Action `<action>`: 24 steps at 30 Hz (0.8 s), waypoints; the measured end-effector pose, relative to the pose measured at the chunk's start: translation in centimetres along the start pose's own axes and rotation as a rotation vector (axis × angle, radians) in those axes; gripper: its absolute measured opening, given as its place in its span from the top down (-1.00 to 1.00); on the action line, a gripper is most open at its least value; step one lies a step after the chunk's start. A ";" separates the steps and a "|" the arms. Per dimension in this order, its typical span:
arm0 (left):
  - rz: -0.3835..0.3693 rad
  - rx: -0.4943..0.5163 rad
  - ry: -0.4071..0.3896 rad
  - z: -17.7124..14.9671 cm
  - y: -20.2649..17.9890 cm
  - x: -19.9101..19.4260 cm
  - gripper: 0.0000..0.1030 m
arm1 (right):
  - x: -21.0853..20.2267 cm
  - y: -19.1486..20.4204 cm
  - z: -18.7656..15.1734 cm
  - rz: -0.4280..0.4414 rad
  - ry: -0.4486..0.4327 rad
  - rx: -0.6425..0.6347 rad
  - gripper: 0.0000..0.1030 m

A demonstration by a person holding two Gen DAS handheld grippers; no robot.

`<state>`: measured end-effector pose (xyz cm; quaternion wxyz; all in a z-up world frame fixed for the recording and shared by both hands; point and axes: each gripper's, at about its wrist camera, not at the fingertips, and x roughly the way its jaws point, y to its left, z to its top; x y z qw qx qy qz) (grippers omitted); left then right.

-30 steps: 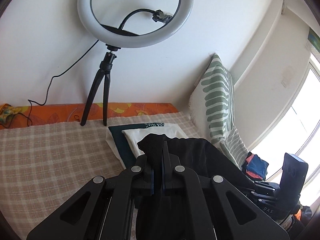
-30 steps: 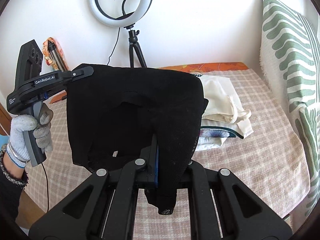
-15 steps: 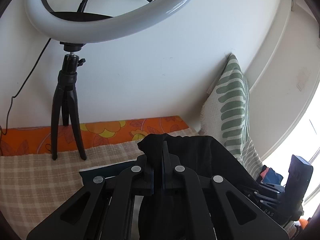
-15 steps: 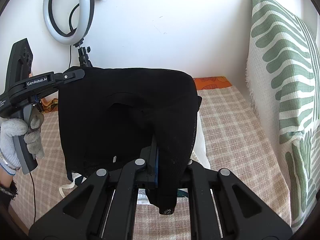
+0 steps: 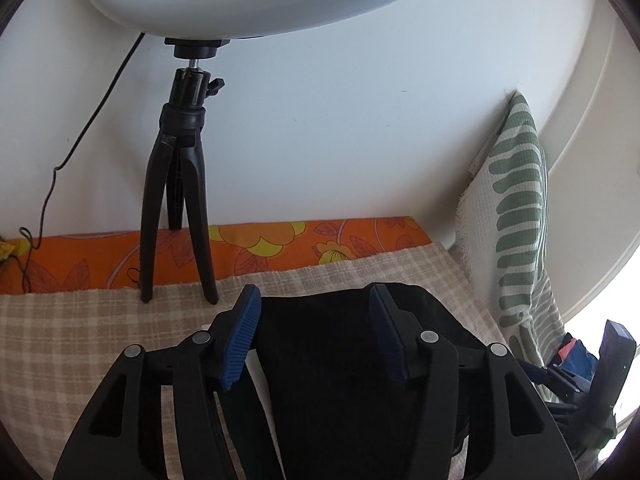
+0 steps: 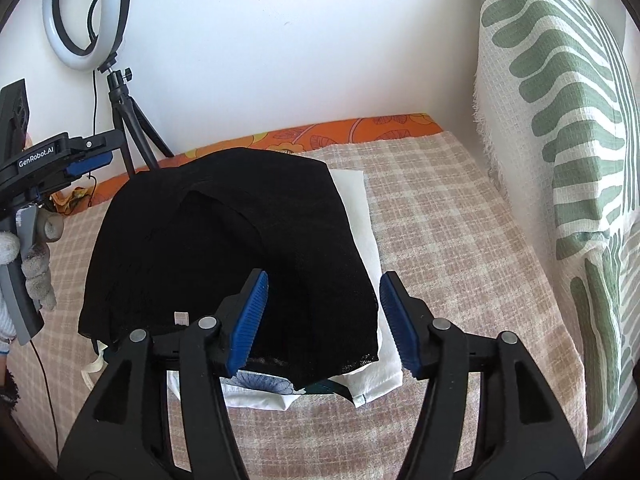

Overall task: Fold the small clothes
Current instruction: 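Lower the shirt onto the pile and open both tools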

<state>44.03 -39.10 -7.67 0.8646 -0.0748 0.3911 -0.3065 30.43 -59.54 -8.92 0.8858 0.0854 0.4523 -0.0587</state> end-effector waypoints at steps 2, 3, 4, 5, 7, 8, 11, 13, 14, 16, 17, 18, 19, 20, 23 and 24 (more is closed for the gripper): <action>-0.008 0.020 0.013 -0.3 -0.4 -0.7 -0.19 | -1.1 -0.1 0.0 0.015 -0.019 0.024 -0.32; -0.006 0.028 0.013 -0.4 -0.7 -1.3 -0.19 | -1.6 -0.1 -0.1 0.019 -0.028 0.031 -0.34; -0.005 0.037 0.012 -0.6 -0.9 -1.8 -0.20 | -2.2 0.1 -0.1 0.020 -0.034 0.034 -0.36; -0.006 0.046 0.011 -0.7 -1.2 -2.3 -0.24 | -2.8 0.2 -0.2 0.020 -0.043 0.038 -0.37; -0.008 0.065 0.008 -1.0 -1.6 -3.6 -0.27 | -3.9 0.6 -0.2 0.019 -0.060 0.044 -0.37; -0.006 0.077 0.009 -1.2 -1.9 -4.3 -0.28 | -4.5 0.8 -0.3 0.019 -0.067 0.048 -0.38; -0.005 0.106 0.006 -1.4 -2.4 -6.6 -0.31 | -6.5 1.5 -0.5 0.017 -0.087 0.052 -0.39; -0.011 0.126 -0.008 -1.6 -2.7 -8.4 -0.33 | -8.1 2.2 -0.7 0.016 -0.104 0.053 -0.39; -0.008 0.132 -0.017 -1.6 -2.8 -9.3 -0.35 | -8.9 2.6 -0.7 0.017 -0.113 0.052 -0.39; -0.012 0.145 -0.027 -1.8 -2.9 -11.3 -0.39 | -10.6 3.3 -1.0 0.016 -0.130 0.044 -0.39; -0.013 0.147 -0.032 -2.0 -3.0 -12.3 -0.43 | -11.5 3.8 -1.1 0.010 -0.139 0.039 -0.40; -0.015 0.152 -0.037 -2.2 -3.1 -13.3 -0.48 | -12.3 4.2 -1.3 0.011 -0.147 0.035 -0.40; -0.014 0.156 -0.043 -2.4 -3.1 -14.4 -0.49 | -13.2 4.5 -1.5 0.013 -0.154 0.034 -0.41; -0.016 0.161 -0.050 -2.7 -3.1 -15.4 -0.50 | -13.9 5.0 -1.6 0.014 -0.160 0.034 -0.44; -0.004 0.175 -0.063 -3.5 -3.1 -18.2 -0.53 | -16.2 6.5 -2.3 0.007 -0.183 0.028 -0.53; -0.008 0.174 -0.065 -3.8 -3.0 -19.2 -0.53 | -16.9 7.0 -2.5 0.003 -0.191 0.026 -0.54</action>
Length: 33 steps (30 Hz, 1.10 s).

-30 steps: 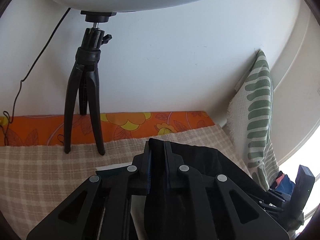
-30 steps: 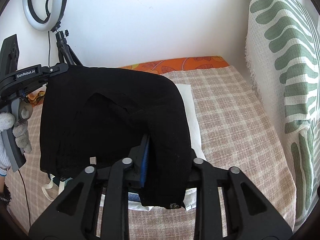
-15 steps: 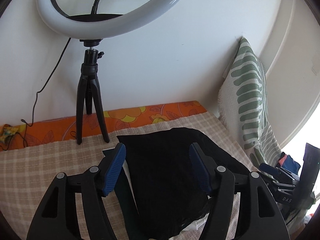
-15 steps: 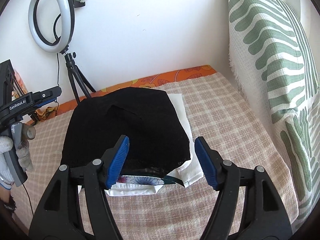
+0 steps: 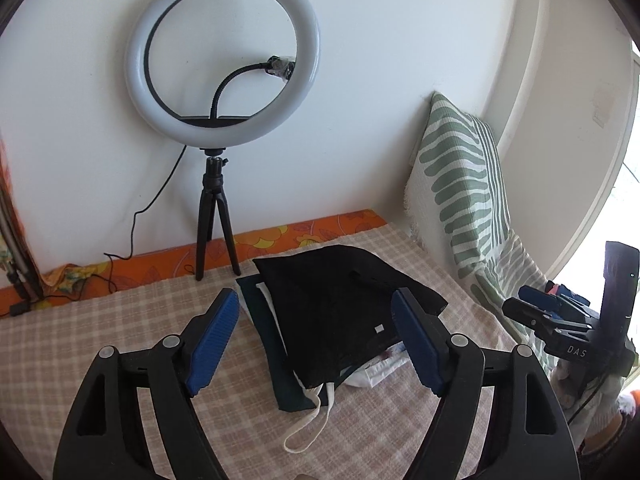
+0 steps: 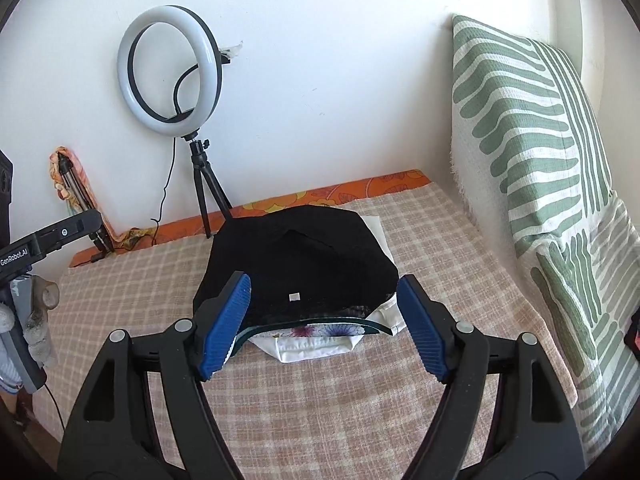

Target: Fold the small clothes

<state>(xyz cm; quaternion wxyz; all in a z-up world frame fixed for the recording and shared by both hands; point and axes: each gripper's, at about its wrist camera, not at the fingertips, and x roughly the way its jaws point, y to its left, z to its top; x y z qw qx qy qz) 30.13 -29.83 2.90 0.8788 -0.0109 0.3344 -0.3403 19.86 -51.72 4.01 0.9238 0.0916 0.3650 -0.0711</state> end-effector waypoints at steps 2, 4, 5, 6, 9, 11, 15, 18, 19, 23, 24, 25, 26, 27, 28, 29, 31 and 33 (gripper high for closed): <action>-0.009 0.009 -0.015 -0.7 -0.1 -2.0 -0.53 | -1.4 1.1 -0.3 -0.003 -0.011 -0.004 -0.56; -0.005 0.032 -0.036 -1.4 -0.4 -3.8 -0.53 | -2.3 2.1 -0.6 -0.013 -0.019 -0.013 -0.63; 0.002 0.047 -0.043 -1.8 -0.5 -4.6 -0.53 | -2.8 2.7 -0.9 -0.018 -0.025 -0.018 -0.68; 0.010 0.057 -0.051 -2.2 -0.7 -5.3 -0.53 | -3.2 3.2 -1.1 -0.023 -0.031 -0.023 -0.70; 0.020 0.093 -0.056 -3.2 -1.1 -6.8 -0.63 | -4.4 4.7 -1.8 -0.036 -0.056 -0.028 -0.82; 0.035 0.119 -0.067 -3.9 -1.3 -7.7 -0.63 | -5.0 5.5 -2.3 -0.046 -0.074 -0.025 -0.91; 0.044 0.141 -0.082 -5.1 -1.5 -8.9 -0.78 | -6.0 6.9 -3.3 -0.077 -0.119 -0.017 -1.00; 0.055 0.139 -0.100 -6.0 -1.6 -9.7 -0.85 | -6.1 7.6 -3.9 -0.088 -0.138 -0.011 -1.00; 0.061 0.143 -0.106 -6.3 -1.7 -9.9 -0.85 | -6.0 7.8 -4.1 -0.091 -0.140 -0.011 -1.00; 0.098 0.158 -0.118 -7.4 -1.8 -10.1 -0.87 | -5.4 8.6 -5.0 -0.101 -0.139 -0.030 -1.00; 0.098 0.157 -0.114 -7.7 -1.7 -10.1 -0.90 | -5.3 8.7 -5.2 -0.098 -0.136 -0.031 -1.00; 0.097 0.156 -0.110 -8.1 -1.7 -10.2 -0.92 | -5.1 8.9 -5.4 -0.096 -0.136 -0.031 -1.00; 0.096 0.153 -0.109 -8.4 -1.6 -10.0 -0.93 | -4.9 9.0 -5.6 -0.098 -0.139 -0.031 -1.00; 0.097 0.146 -0.108 -8.6 -1.5 -9.9 -0.93 | -4.8 9.2 -5.8 -0.101 -0.143 -0.032 -1.00; 0.096 0.136 -0.102 -8.9 -1.4 -9.8 -0.93 | -4.6 9.3 -6.0 -0.105 -0.148 -0.033 -1.00; 0.094 0.126 -0.094 -9.2 -1.2 -9.7 -0.93 | -4.5 9.5 -6.2 -0.108 -0.152 -0.033 -1.00; 0.093 0.121 -0.081 -9.6 -1.1 -9.5 -0.93 | -4.1 9.6 -6.5 -0.104 -0.157 -0.028 -1.00; 0.102 0.115 -0.093 -10.2 -0.8 -9.4 -0.93 | -3.6 9.6 -6.9 -0.096 -0.156 -0.002 -1.00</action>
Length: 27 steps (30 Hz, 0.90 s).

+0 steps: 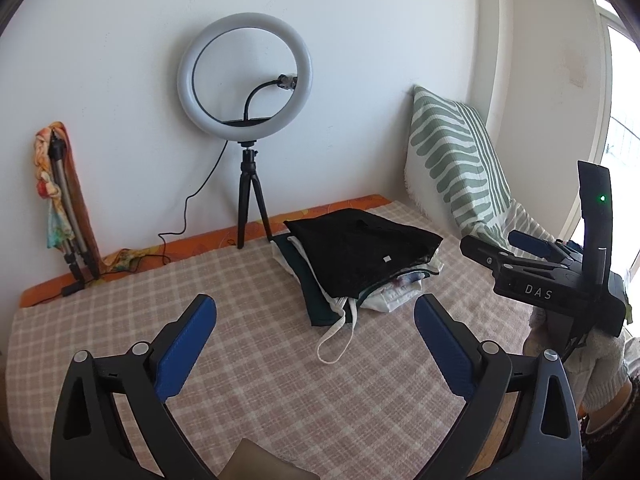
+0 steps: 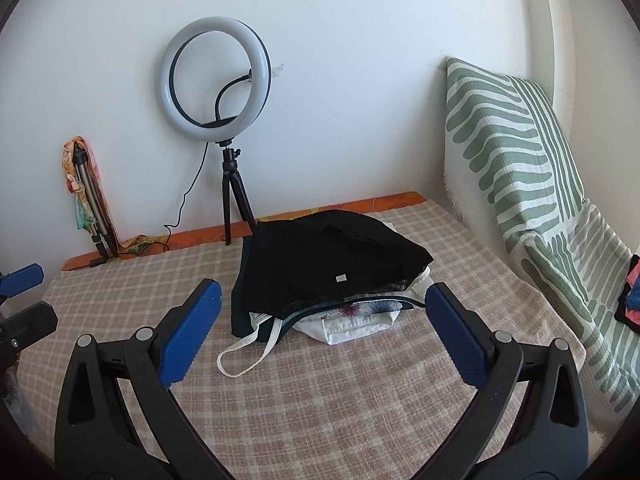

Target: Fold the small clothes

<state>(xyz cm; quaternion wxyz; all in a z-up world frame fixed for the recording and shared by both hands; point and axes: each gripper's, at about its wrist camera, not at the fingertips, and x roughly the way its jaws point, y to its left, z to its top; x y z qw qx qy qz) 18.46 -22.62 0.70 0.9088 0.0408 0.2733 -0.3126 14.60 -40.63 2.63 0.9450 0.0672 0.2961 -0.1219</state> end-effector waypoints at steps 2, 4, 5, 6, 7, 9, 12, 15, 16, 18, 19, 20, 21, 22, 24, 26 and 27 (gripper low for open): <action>0.008 0.008 -0.017 -0.7 0.0 -0.1 -0.94 | 0.5 0.0 -0.5 -0.002 0.004 0.019 -1.00; 0.008 0.005 -0.010 -1.3 0.1 0.0 -0.95 | 1.0 0.0 -1.0 -0.008 0.009 0.020 -1.00; 0.004 0.006 -0.005 -1.5 0.1 0.1 -0.95 | 1.2 0.0 -1.1 -0.012 0.012 0.018 -1.00; 0.006 0.011 -0.002 -1.8 0.1 0.2 -0.95 | 1.4 0.0 -1.3 -0.017 0.013 0.016 -1.00; 0.008 0.017 -0.002 -2.0 0.1 0.3 -0.95 | 1.6 0.1 -1.5 -0.023 0.014 0.014 -1.00; 0.006 0.024 -0.002 -2.4 0.1 0.5 -0.95 | 2.0 0.1 -1.7 -0.031 0.012 0.016 -1.00; -0.009 0.010 -0.002 -3.2 0.5 0.8 -0.95 | 2.2 0.2 -1.9 -0.043 0.002 0.022 -1.00; -0.020 0.003 0.013 -3.6 0.6 1.2 -0.95 | 2.1 0.5 -2.0 -0.048 -0.011 0.024 -1.00; -0.014 0.013 0.009 -3.7 0.5 1.2 -0.95 | 2.1 0.6 -2.0 -0.051 -0.017 0.021 -1.00; 0.009 0.031 -0.007 -3.9 0.4 1.2 -0.95 | 1.9 0.9 -2.1 -0.057 -0.029 0.016 -1.00; 0.016 0.036 -0.011 -4.1 0.4 1.2 -0.95 | 1.8 1.0 -2.1 -0.058 -0.034 0.011 -1.00; 0.014 0.038 -0.007 -4.2 0.4 1.2 -0.95 | 1.8 1.2 -2.2 -0.061 -0.037 0.005 -1.00; 0.006 0.041 0.000 -4.3 0.4 1.3 -0.95 | 1.7 1.4 -2.2 -0.061 -0.043 -0.002 -1.00; -0.001 0.044 0.008 -4.4 0.3 1.4 -0.95 | 1.6 1.5 -2.2 -0.062 -0.048 -0.009 -1.00; -0.001 0.055 0.010 -4.5 0.1 1.5 -0.95 | 1.5 1.6 -2.2 -0.072 -0.057 -0.017 -1.00; 0.002 0.066 0.005 -4.7 0.0 1.5 -0.95 | 1.4 1.7 -2.2 -0.070 -0.061 -0.016 -1.00; 0.001 0.068 0.004 -4.7 0.0 1.6 -0.95 | 1.3 1.7 -2.1 -0.068 -0.063 -0.012 -1.00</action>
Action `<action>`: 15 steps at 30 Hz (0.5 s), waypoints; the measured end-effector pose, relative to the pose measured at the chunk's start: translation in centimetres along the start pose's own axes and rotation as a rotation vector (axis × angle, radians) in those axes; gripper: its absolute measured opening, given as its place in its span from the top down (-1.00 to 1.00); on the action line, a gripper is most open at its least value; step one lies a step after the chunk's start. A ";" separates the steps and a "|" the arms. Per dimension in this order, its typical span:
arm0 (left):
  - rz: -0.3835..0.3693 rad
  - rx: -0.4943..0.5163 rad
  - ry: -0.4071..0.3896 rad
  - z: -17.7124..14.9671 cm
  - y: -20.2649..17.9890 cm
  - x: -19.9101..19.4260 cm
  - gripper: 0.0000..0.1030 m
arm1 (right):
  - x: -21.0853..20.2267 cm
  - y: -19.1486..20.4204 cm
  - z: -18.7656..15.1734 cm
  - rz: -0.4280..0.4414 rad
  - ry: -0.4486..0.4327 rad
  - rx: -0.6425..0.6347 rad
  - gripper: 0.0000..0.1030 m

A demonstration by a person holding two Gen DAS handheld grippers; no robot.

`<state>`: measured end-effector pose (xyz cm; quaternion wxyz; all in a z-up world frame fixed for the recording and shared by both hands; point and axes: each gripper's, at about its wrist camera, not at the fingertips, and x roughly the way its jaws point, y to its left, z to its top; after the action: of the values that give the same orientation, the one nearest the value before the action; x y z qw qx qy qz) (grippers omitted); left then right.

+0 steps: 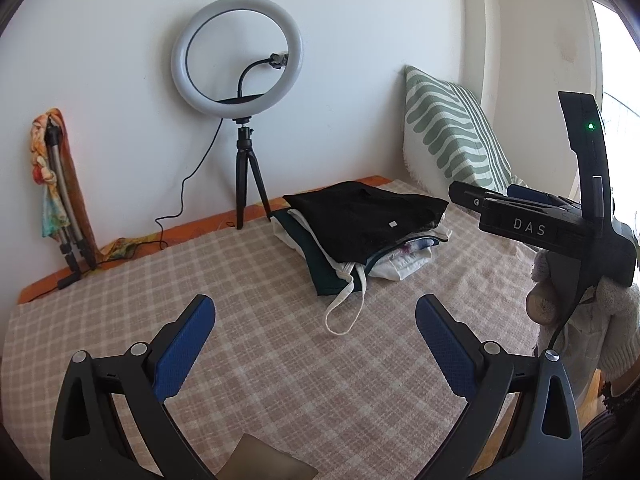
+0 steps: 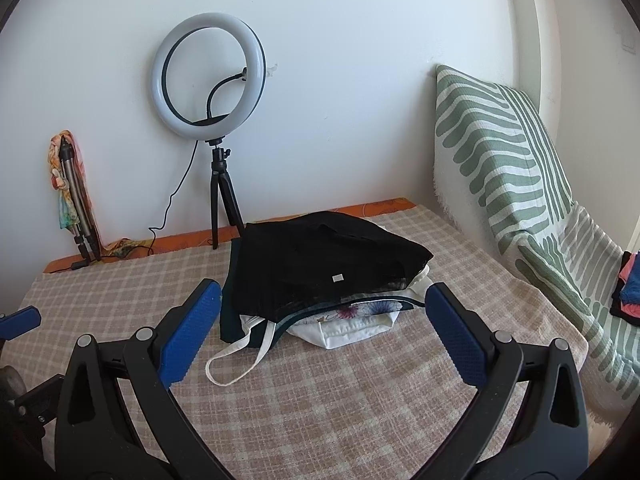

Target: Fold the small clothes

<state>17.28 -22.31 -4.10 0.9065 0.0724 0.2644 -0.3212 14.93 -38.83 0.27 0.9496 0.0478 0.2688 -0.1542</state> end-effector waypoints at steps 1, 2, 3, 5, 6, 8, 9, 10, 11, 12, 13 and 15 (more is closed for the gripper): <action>0.002 -0.006 0.002 0.0 0.0 0.0 -0.95 | -0.1 0.0 0.1 0.002 -0.005 0.006 -1.00; 0.005 -0.009 0.003 -0.1 0.0 0.1 -0.95 | -0.2 -0.1 0.2 0.002 -0.011 0.010 -1.00; 0.003 -0.012 0.002 -0.1 0.1 0.0 -0.95 | -0.3 0.0 0.2 0.002 -0.014 0.010 -1.00; 0.001 -0.015 0.001 0.0 0.3 0.0 -0.95 | -0.4 0.0 0.2 0.001 -0.015 0.011 -1.00; 0.000 -0.015 -0.001 0.1 0.3 -0.1 -0.95 | -0.4 0.0 0.2 0.001 -0.014 0.011 -1.00; 0.001 -0.016 -0.006 0.2 0.4 -0.3 -0.95 | -0.4 0.0 0.2 0.000 -0.015 0.010 -1.00; 0.000 -0.017 -0.008 0.2 0.4 -0.4 -0.95 | -0.4 0.0 0.2 0.000 -0.015 0.009 -1.00; -0.002 -0.019 -0.011 0.2 0.4 -0.5 -0.95 | -0.3 0.1 0.3 0.001 -0.012 0.008 -1.00; -0.004 -0.020 -0.014 0.3 0.5 -0.6 -0.95 | -0.2 0.1 0.3 0.001 -0.011 0.007 -1.00; -0.004 -0.019 -0.017 0.3 0.5 -0.8 -0.95 | -0.2 0.1 0.3 0.002 -0.010 0.009 -1.00; -0.003 -0.017 -0.020 0.3 0.5 -0.9 -0.95 | -0.3 0.1 0.3 0.003 -0.009 0.012 -1.00; 0.003 -0.011 -0.025 0.4 0.5 -1.0 -0.95 | -0.2 0.2 0.4 0.005 -0.008 0.013 -1.00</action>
<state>17.08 -21.54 -3.27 0.9105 0.0637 0.2547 -0.3195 14.98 -38.67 0.69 0.9507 0.0541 0.2638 -0.1538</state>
